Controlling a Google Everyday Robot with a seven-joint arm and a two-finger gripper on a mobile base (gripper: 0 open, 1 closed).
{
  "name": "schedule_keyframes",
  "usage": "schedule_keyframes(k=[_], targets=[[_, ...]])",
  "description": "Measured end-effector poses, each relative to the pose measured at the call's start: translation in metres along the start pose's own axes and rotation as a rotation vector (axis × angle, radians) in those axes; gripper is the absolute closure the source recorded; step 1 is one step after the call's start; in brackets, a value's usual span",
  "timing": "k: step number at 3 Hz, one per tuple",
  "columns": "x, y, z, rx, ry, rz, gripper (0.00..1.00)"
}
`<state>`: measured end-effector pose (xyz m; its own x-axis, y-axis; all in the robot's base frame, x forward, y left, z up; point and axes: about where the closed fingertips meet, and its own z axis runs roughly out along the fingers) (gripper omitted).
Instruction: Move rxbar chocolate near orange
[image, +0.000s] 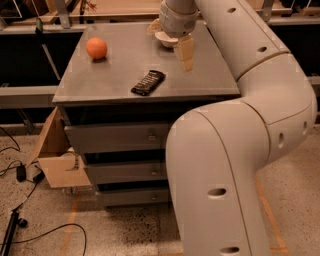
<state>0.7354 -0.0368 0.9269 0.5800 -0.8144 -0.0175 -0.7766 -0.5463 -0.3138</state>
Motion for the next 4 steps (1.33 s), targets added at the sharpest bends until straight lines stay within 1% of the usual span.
schedule_keyframes(k=[1,2,3,4], targets=[[-0.008,-0.018,0.021,-0.017,0.005,-0.074,0.00],[-0.013,-0.023,0.048,-0.066,0.013,-0.113,0.00],[-0.012,-0.021,0.072,-0.125,0.022,-0.145,0.00],[-0.013,-0.017,0.085,-0.165,0.022,-0.181,0.00]])
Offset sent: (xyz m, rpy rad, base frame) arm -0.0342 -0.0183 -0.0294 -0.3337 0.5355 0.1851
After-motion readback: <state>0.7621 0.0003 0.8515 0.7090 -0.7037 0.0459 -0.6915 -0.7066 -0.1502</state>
